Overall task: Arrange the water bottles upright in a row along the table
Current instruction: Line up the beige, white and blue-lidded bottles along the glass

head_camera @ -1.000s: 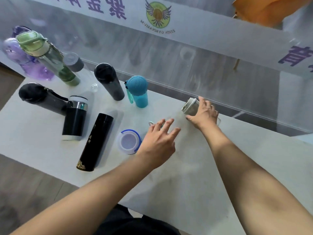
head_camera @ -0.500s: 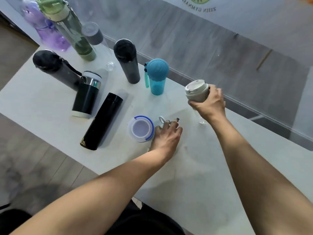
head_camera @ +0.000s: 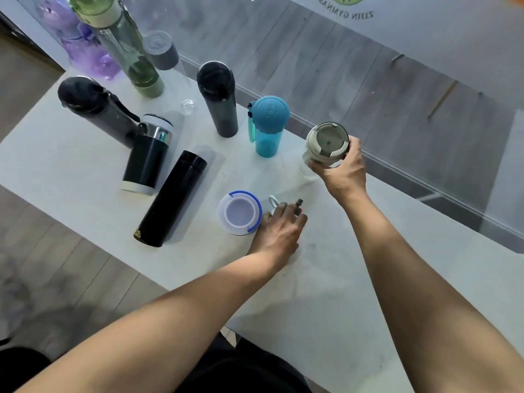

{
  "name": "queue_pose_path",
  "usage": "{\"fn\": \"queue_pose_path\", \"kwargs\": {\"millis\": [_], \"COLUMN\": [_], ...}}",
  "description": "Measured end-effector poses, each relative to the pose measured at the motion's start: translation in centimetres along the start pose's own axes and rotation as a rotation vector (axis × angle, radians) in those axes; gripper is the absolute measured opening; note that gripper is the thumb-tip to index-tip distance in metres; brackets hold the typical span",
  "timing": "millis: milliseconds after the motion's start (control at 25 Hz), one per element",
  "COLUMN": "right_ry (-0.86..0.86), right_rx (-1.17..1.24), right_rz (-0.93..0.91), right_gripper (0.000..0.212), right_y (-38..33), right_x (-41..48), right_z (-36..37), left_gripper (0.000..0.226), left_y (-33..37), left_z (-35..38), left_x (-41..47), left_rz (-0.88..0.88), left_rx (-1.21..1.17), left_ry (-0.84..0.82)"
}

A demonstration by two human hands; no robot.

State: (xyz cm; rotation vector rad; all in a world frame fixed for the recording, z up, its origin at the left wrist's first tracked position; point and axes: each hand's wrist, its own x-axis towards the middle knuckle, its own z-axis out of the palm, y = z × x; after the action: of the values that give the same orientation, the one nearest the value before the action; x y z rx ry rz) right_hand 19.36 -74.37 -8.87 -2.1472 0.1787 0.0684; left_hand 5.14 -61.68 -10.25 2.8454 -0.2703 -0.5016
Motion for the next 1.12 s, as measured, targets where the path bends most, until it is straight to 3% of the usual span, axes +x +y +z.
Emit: {"fn": "queue_pose_path", "kwargs": {"millis": [320,480,560,680,800,880,960,1120], "right_ry": [-0.024,-0.096,-0.093,-0.058,-0.099,-0.164,-0.22,-0.35], "right_rx": [0.002,-0.019,-0.049,-0.057,-0.046,-0.123,-0.199,-0.254], "right_rz": [0.004,0.134,0.203,0.297,0.404,0.453,0.512,0.606], "right_gripper": [0.081,0.089,0.081,0.07,0.092,0.111,0.115,0.089], "right_y": [0.5,2.1,3.3,4.6,3.7,2.6,1.5,0.3], "right_x": [-0.2,-2.1,-4.4,-8.6,-11.6,-12.2,-11.9,-11.4], "right_z": [-0.1,-0.9,-1.5,-1.6,-0.3,1.1,2.4,4.1], "left_gripper": [0.068,0.066,0.059,0.055,0.042,0.036,0.04,0.052], "left_y": [0.2,0.2,0.3,0.0,-1.0,-2.1,-3.4,-5.2], "left_z": [0.0,-0.2,-0.9,-2.7,-5.2,-6.9,-7.6,-6.7], "left_x": [-0.6,-1.0,-1.2,-2.4,-4.2,-5.4,-6.2,-6.9], "left_rz": [0.041,0.08,0.107,0.19,0.27,0.215,0.084,-0.019], "left_rx": [-0.043,0.002,0.027,0.046,0.059,0.064,0.093,0.147], "left_ry": [0.019,0.061,0.073,0.199,0.406,0.471,0.455,0.316]}}
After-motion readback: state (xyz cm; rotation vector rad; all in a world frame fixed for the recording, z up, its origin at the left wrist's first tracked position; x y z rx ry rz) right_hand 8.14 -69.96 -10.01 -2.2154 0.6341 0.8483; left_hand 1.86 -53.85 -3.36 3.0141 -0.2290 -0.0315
